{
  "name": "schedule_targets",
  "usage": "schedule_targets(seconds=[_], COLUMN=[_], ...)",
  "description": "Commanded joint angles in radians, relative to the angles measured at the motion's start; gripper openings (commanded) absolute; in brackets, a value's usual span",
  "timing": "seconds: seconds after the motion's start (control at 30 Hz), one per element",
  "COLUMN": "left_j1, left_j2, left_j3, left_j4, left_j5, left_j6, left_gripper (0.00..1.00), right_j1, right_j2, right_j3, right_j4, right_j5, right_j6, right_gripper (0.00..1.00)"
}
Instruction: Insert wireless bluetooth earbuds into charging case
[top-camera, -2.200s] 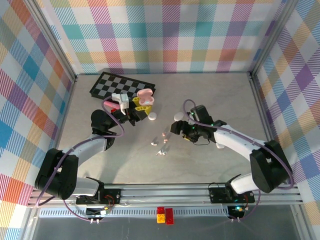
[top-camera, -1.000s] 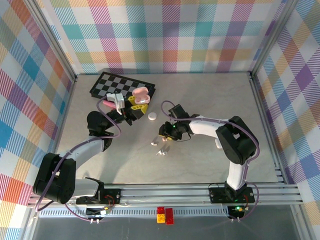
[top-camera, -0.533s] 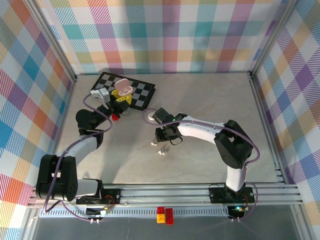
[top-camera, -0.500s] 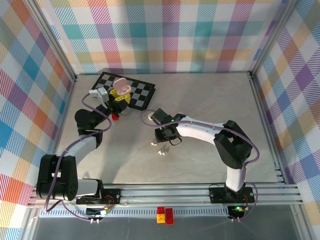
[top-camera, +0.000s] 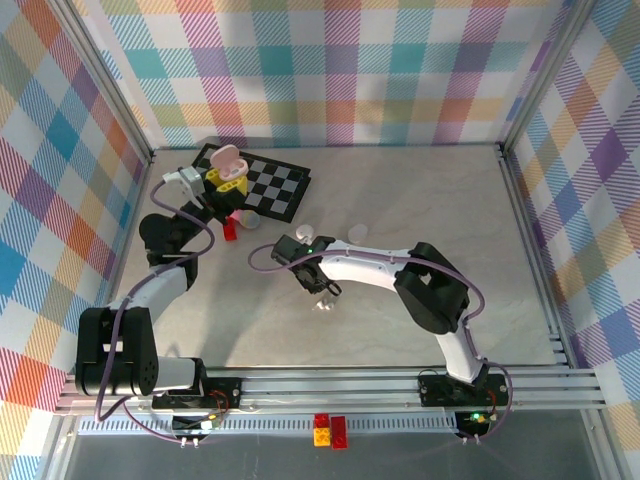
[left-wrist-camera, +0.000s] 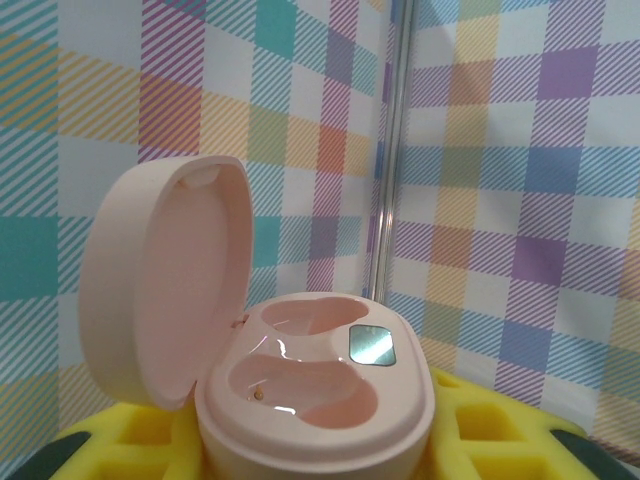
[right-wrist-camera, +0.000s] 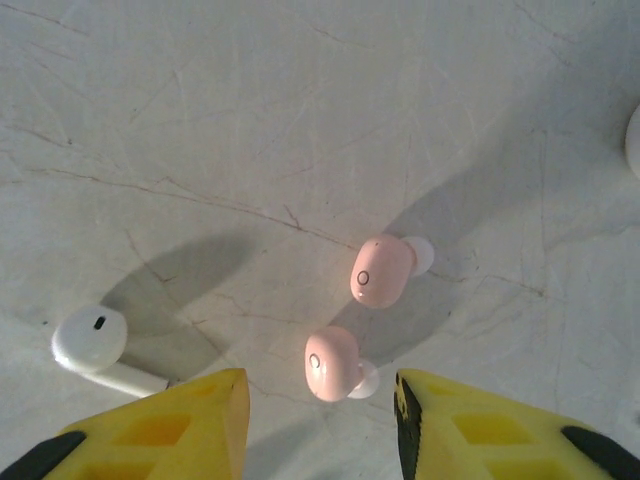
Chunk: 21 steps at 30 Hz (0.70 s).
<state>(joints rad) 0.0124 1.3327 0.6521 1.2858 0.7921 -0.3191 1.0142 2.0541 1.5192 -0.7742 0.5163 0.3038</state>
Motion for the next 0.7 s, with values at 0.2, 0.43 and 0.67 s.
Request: schedule_targets(seconds=[0.2,0.43,0.67], left_j1=[0.018,0.018,0.018], left_j2=[0.007,0.005,0.005], left_j3=[0.037,0.032,0.037], left_j4=[0.048,0.047,0.048], left_j5=[0.015,0.017,0.025], left_j6=[-0.008,-0.01,-0.014], left_gripper=[0.28,0.28,0.28], right_j1=[0.006,0.007,0.006], right_j2=[0.064,0.096,0.115], right_j3=[0.072,0.098,0.114], right_j4=[-0.08,-0.092,-0.109], right_j5=[0.021,0.021,0.03], right_j6=[-0.064,-0.091,-0.097], right_gripper=[0.42,0.35,0.33])
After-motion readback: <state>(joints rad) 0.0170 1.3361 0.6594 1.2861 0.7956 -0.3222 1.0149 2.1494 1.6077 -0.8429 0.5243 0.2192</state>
